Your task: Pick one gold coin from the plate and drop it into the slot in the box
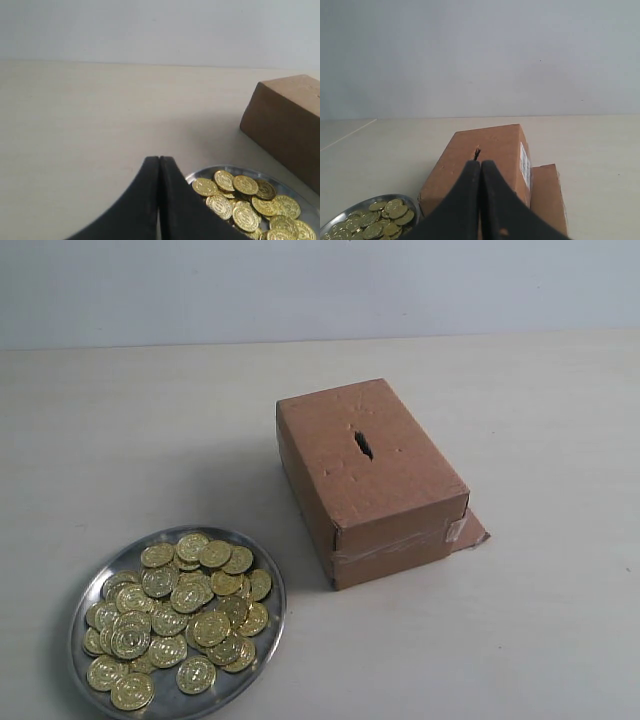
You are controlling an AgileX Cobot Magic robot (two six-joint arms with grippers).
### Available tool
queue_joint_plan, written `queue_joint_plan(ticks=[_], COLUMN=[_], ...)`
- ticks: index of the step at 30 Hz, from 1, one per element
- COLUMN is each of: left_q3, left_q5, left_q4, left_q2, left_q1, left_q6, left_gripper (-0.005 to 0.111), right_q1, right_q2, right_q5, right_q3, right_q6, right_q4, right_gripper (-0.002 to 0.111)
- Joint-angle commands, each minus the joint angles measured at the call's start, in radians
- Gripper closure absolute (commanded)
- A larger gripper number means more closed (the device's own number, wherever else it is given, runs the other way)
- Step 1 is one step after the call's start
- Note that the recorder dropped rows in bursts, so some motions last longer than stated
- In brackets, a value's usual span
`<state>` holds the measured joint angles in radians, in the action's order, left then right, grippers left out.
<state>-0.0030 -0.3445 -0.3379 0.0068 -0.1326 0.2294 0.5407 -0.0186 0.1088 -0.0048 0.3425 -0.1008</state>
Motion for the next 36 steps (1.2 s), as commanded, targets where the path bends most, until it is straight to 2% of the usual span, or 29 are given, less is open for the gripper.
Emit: queue_joint_plan(ticks=[1, 9, 10, 13, 14, 36], left_q3=[0.003, 0.003, 0.003, 0.003, 0.003, 0.003], left_q5=[-0.024, -0.024, -0.022, -0.012, -0.012, -0.012], left_q4=[0.008, 0.02, 0.043, 0.244, 0.255, 0.27], left_q2=[-0.007, -0.007, -0.007, -0.007, -0.007, -0.007], left_q1=[0.002, 0.002, 0.002, 0.008, 0.01, 0.014], left_q6=[-0.007, -0.077, -0.1, -0.335, -0.343, -0.237], left_gripper=[0.107, 0.107, 0.107, 0.107, 0.107, 0.107], right_q1=[0.001, 0.001, 0.001, 0.001, 0.001, 0.001], right_q2=[0.007, 0.007, 0.007, 0.007, 0.007, 0.007], right_q5=[-0.002, -0.002, -0.002, -0.002, -0.002, -0.002], right_q3=[0.005, 0.005, 0.005, 0.005, 0.005, 0.005], right_q6=[0.001, 0.001, 0.001, 0.003, 0.003, 0.001], right_q4=[-0.003, -0.003, -0.003, -0.003, -0.003, -0.003], right_gripper=[0.108, 0.108, 0.108, 0.108, 0.108, 0.108])
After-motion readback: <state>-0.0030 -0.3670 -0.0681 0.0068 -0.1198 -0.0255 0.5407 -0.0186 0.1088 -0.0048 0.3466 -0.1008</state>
